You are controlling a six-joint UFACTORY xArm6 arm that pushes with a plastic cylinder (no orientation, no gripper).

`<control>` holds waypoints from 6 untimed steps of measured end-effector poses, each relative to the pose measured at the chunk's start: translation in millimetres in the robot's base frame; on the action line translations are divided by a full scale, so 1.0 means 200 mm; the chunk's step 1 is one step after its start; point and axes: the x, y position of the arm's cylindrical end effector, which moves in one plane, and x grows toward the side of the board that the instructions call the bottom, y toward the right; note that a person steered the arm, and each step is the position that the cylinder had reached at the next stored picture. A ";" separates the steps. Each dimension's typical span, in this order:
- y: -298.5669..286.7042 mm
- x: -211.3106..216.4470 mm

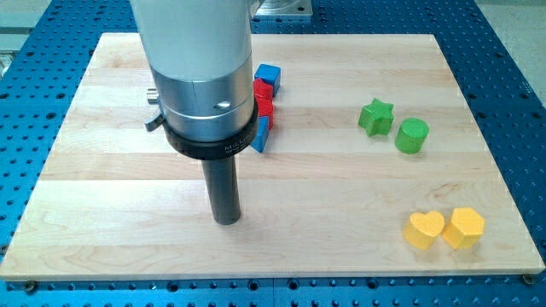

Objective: Push the blue triangle into the red circle

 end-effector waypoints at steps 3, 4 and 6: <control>0.17 -0.30; 0.17 -0.41; 0.38 -0.46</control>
